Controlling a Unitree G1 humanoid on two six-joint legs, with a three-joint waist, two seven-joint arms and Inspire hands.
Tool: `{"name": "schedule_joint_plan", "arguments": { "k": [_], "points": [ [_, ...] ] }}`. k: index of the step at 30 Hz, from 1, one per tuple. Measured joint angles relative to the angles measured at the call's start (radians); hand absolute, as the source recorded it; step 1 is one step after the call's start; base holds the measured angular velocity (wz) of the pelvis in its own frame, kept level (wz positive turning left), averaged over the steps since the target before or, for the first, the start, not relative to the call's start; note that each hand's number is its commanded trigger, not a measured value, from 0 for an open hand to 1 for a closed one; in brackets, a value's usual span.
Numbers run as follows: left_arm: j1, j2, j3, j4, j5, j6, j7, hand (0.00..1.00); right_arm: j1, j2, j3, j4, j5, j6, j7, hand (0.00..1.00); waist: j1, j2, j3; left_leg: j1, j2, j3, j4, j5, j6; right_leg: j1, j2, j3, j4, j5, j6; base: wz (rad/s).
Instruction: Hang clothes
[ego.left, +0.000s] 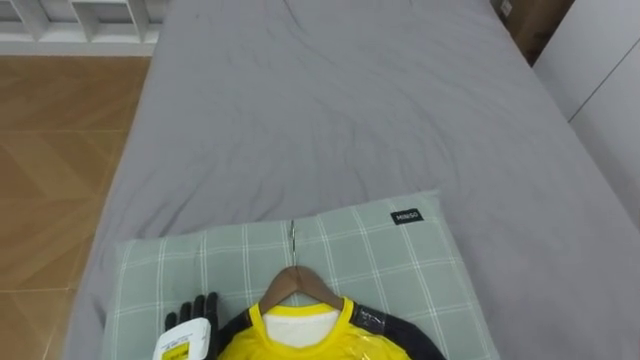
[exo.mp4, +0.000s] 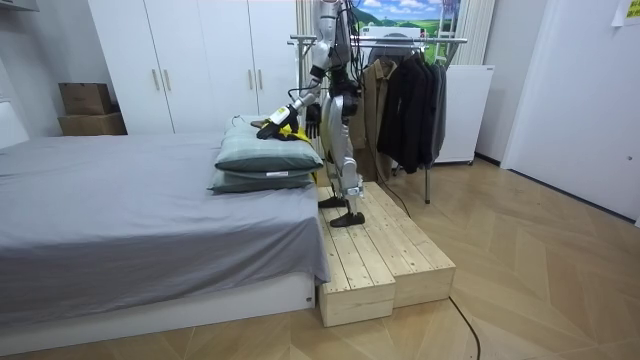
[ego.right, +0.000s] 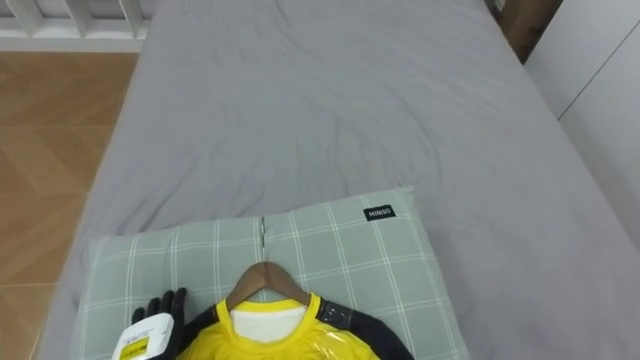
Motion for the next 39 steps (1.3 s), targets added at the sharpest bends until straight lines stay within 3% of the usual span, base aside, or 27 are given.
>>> {"name": "schedule_joint_plan", "arguments": {
  "k": [6,22,24,27,31,36,39],
  "points": [
    [0.012,-0.005,-0.028,0.000,-0.003,0.001,0.000,0.00,0.000,0.002,0.000,0.002,0.004,0.001,0.002,0.00,0.001,0.005,0.0018,-0.001,0.000,-0.005,-0.002,0.000,0.000,0.005,0.002,-0.003,-0.003,0.000,0.000,0.04],
    [0.019,-0.005,-0.034,0.000,-0.002,0.001,-0.003,0.00,0.002,0.002,0.000,0.002,-0.005,0.000,0.004,0.00,0.000,0.013,-0.0028,0.001,0.000,-0.005,0.002,0.000,0.000,0.005,0.002,-0.002,0.000,0.000,0.000,0.00],
    [0.021,-0.005,-0.035,0.000,-0.002,0.001,-0.003,0.18,0.002,0.002,0.000,0.002,-0.005,0.000,0.004,0.00,0.000,0.013,-0.0033,0.001,0.000,-0.004,0.003,0.000,0.000,0.005,0.002,-0.002,0.001,0.000,0.000,0.00],
    [0.024,-0.007,-0.039,0.000,-0.002,0.001,-0.002,0.54,0.002,0.002,0.000,0.002,-0.002,0.000,0.003,0.00,-0.001,0.014,-0.0039,0.000,0.000,-0.005,0.002,0.000,0.000,0.005,0.002,-0.003,0.001,0.000,0.000,0.00],
    [0.020,-0.005,-0.036,-0.005,-0.002,0.001,0.025,0.62,0.003,0.002,0.000,0.002,-0.004,0.000,0.003,0.00,0.001,0.015,-0.0046,0.001,0.000,-0.005,0.002,0.000,0.000,0.007,0.002,-0.002,0.001,0.000,0.000,0.00],
    [-0.005,0.011,-0.034,-0.006,-0.002,0.001,0.040,0.86,0.010,0.002,0.000,0.001,-0.004,0.000,0.004,0.00,0.001,0.018,-0.0065,0.012,0.000,-0.003,0.001,0.000,0.000,0.014,0.001,-0.001,0.001,0.000,0.000,0.00],
    [-0.009,0.011,-0.034,-0.007,-0.001,0.001,0.040,0.89,0.012,0.002,-0.001,0.002,-0.004,0.001,0.004,0.00,-0.002,0.018,-0.0065,0.014,0.000,-0.002,0.000,0.000,0.000,0.016,0.000,-0.001,0.000,0.000,0.000,0.00]
  ]
}}
